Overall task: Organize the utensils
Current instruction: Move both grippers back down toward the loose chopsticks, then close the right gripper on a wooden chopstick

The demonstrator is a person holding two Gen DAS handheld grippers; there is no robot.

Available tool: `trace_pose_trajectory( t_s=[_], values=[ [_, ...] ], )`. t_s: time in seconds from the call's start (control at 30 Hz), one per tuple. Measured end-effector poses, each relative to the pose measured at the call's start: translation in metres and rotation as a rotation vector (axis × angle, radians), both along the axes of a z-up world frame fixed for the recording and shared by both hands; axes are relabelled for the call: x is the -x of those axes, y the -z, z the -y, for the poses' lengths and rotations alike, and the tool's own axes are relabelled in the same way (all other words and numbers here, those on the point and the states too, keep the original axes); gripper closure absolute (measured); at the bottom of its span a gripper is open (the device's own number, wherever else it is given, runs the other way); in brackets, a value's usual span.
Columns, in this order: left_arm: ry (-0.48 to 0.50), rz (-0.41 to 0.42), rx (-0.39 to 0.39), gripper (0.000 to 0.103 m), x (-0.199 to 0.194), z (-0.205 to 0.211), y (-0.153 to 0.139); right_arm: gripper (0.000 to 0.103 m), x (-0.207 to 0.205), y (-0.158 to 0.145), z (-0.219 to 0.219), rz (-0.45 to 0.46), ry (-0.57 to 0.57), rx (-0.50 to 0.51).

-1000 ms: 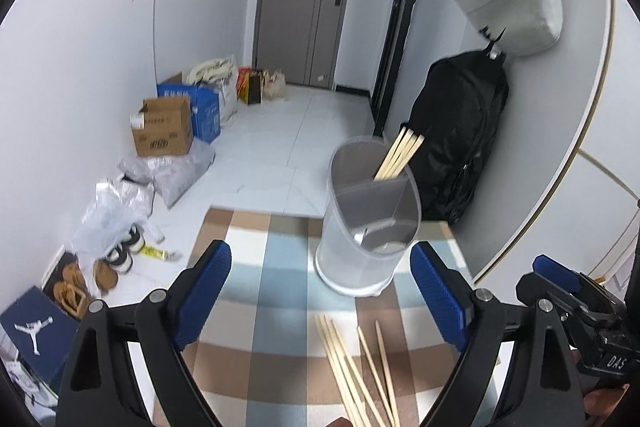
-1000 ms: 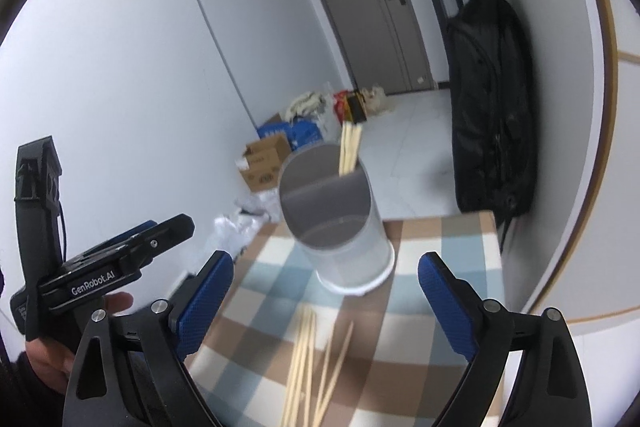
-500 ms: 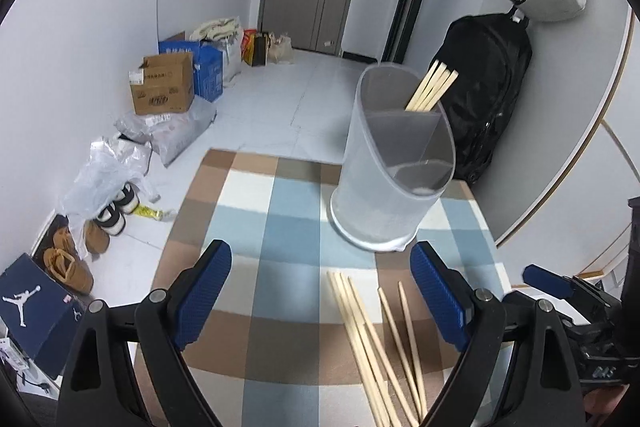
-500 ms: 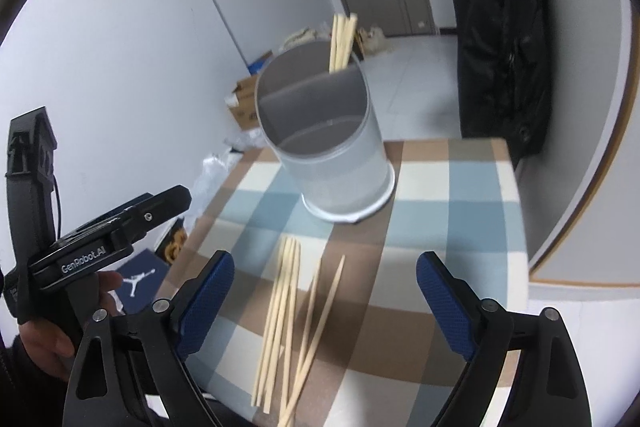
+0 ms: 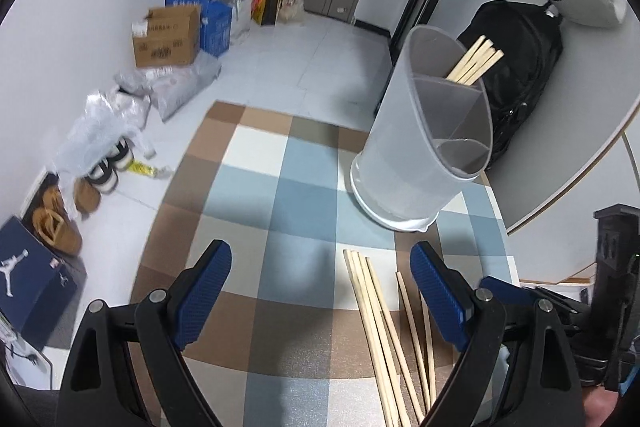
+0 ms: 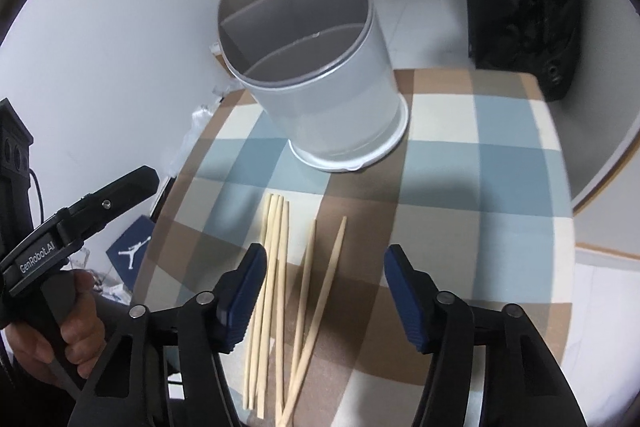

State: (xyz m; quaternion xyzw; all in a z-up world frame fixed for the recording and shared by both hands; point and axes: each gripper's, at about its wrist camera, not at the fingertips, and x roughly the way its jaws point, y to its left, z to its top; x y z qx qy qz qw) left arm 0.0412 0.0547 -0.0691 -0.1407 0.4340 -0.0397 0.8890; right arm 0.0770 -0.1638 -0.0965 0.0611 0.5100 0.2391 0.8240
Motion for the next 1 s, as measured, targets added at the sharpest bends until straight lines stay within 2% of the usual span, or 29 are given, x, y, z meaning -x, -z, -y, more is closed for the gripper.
trace_pose_trajectory(
  t_s=[0.27, 0.43, 0.47, 0.8, 0.87, 0.9, 1.0],
  values=[
    [-0.007, -0.042, -0.004, 0.015, -0.002, -0.014, 0.006, 0.062, -0.023, 0.021, -0.024, -0.07, -0.022, 0.104],
    [-0.028, -0.044, -0.001, 0.015, -0.002, -0.024, 0.005, 0.081, -0.029, 0.034, -0.032, -0.089, -0.024, 0.195],
    [-0.029, -0.043, -0.006, 0.015, -0.002, -0.024, 0.005, 0.081, -0.028, 0.034, -0.033, -0.089, -0.024, 0.21],
    [-0.005, -0.024, -0.049, 0.015, -0.003, -0.022, 0.004, 0.081, -0.021, 0.036, -0.06, -0.004, -0.058, 0.369],
    [-0.012, -0.022, -0.052, 0.015, -0.002, -0.023, 0.004, 0.086, -0.02, 0.035, -0.061, 0.007, -0.039, 0.375],
    [-0.015, -0.023, -0.055, 0.015, -0.002, -0.024, 0.005, 0.098, -0.018, 0.035, -0.062, 0.019, -0.038, 0.374],
    [-0.02, -0.034, -0.06, 0.015, -0.003, -0.025, 0.008, 0.099, -0.017, 0.035, -0.06, 0.032, -0.034, 0.356]
  ],
)
